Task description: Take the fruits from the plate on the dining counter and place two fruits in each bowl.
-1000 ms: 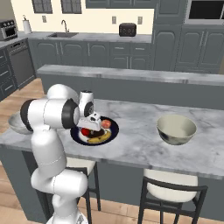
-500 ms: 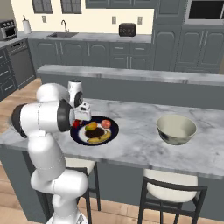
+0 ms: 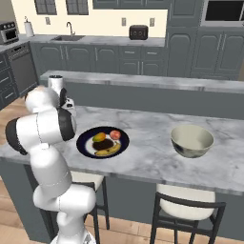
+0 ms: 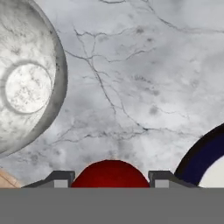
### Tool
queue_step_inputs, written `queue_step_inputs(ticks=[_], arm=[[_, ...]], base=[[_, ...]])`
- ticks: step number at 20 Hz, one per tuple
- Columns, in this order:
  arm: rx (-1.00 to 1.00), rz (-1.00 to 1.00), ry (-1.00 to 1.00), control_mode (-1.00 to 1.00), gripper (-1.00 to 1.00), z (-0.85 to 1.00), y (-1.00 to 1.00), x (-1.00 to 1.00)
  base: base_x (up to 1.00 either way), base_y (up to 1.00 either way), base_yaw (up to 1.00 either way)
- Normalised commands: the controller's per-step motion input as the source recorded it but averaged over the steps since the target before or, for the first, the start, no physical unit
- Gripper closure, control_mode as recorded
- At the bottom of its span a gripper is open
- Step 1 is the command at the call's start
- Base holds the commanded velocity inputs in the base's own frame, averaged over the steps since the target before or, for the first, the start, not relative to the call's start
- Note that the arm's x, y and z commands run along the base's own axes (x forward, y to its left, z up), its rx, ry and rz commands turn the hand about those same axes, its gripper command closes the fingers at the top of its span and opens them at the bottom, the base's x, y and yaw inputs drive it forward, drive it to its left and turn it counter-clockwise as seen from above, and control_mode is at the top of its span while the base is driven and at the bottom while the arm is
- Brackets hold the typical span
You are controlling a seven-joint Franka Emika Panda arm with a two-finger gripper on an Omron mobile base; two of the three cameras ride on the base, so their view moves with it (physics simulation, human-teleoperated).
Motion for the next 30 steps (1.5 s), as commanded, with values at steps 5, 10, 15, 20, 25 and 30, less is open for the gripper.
queue_step_inputs(ticks=[5,10,15,20,25,30], arm=[[0.04,0.36,-0.06,-1.0,1.0,0.02,1.0,0.01],[0.0,0.26,0.0,-1.0,1.0,-0.06,1.0,0.07],[-0.14,0.03,0.01,-1.0,1.0,-0.41,0.85,0.37],[-0.08,0.0,0.03,-1.0,1.0,-0.19,0.35,-0.12],[0.0,-0.02,0.01,-1.0,-1.0,-0.02,0.01,-0.19],[0.0,0.0,0.0,-1.0,-1.0,-0.02,0.0,-0.03]], base=[[0.0,0.0,0.0],[0.0,0.0,0.0],[0.0,0.0,0.0],[0.0,0.0,0.0],[0.0,0.0,0.0],[0.0,0.0,0.0]])
